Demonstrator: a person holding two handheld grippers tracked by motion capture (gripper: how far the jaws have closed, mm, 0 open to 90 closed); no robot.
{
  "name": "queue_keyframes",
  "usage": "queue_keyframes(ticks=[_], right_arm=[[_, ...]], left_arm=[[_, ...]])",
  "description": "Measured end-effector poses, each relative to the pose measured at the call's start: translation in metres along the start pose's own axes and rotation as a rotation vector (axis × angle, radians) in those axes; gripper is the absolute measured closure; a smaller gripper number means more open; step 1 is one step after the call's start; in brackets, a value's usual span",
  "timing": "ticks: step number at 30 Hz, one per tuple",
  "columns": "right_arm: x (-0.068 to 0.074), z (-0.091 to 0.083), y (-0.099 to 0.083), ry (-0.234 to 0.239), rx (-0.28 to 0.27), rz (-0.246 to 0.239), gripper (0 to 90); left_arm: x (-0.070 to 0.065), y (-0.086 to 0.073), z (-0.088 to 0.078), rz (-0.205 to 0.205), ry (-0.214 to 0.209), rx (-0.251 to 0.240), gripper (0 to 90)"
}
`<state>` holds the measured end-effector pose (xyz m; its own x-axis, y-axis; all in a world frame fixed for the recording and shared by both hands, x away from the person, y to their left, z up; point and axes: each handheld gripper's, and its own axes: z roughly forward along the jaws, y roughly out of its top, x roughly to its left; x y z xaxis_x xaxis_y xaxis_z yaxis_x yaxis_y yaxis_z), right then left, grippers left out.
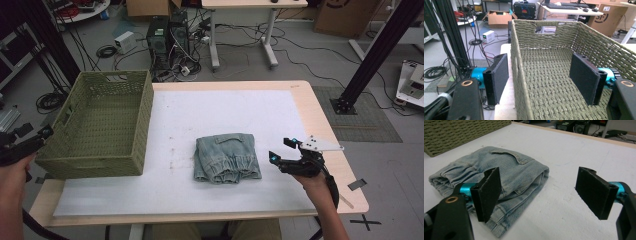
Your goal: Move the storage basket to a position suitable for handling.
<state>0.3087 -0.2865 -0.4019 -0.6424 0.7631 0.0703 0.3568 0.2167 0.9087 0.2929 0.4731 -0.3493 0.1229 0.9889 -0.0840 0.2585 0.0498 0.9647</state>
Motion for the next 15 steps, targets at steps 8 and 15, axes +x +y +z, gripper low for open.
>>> queue_keyframes(ticks=[8, 15], right_arm=[[0.001, -0.001, 0.000, -0.004, 0.004, -0.004, 21.3], [0.003, 0.000, 0.000, -0.012, 0.010, -0.009, 21.3]], left_arm=[[0.006, 0.004, 0.017, -0.010, -0.018, 0.055, 33.0], [0.016, -0.007, 0.027, -0.007, 0.018, 0.113, 37.1]])
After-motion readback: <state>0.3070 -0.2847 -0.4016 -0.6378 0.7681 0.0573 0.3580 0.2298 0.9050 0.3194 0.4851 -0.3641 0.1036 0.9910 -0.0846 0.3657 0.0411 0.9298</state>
